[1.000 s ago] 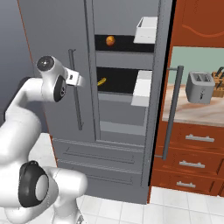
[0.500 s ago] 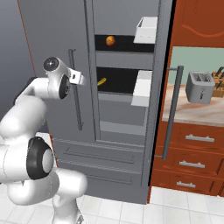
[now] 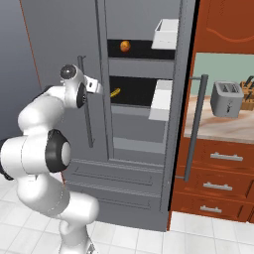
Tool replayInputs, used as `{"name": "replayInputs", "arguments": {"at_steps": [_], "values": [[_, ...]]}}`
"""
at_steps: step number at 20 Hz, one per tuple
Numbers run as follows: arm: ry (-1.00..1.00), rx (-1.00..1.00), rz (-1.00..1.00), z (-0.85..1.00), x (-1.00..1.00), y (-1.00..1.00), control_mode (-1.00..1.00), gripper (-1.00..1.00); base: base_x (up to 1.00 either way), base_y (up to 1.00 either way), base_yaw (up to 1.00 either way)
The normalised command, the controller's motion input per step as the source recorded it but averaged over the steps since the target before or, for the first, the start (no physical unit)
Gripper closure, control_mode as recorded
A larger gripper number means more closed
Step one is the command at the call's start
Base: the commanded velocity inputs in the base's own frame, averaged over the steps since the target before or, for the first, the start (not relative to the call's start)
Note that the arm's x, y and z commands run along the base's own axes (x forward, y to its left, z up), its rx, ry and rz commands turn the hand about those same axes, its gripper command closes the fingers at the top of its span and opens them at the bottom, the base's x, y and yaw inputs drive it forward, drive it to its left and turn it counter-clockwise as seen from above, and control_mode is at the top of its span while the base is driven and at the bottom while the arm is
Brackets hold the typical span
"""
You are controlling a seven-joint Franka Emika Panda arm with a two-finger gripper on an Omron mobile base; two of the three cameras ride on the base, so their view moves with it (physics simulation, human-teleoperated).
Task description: Retrieve the peach and banana from the fridge and place them into the bowl on the dining table.
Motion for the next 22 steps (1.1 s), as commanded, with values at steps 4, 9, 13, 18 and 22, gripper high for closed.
{"name": "replayInputs", "arguments": {"at_steps": [4, 9, 13, 18, 22], "values": [[0.0, 0.0, 0.0, -0.15, 0.62, 0.21, -1.0, -1.0, 0.0, 0.0, 0.0], [0.0, 0.0, 0.0, -0.15, 0.62, 0.28, -1.0, -1.0, 0.0, 0.0, 0.0], [0.01, 0.0, 0.0, -0.14, 0.62, 0.29, -1.0, 1.0, 0.0, 0.0, 0.0], [0.01, 0.0, -0.02, -0.03, 0.55, 0.32, -1.0, 1.0, 0.0, 0.0, 0.0], [0.04, 0.0, -0.03, 0.0, 0.53, 0.3, -1.0, 1.0, 0.0, 0.0, 0.0]]}}
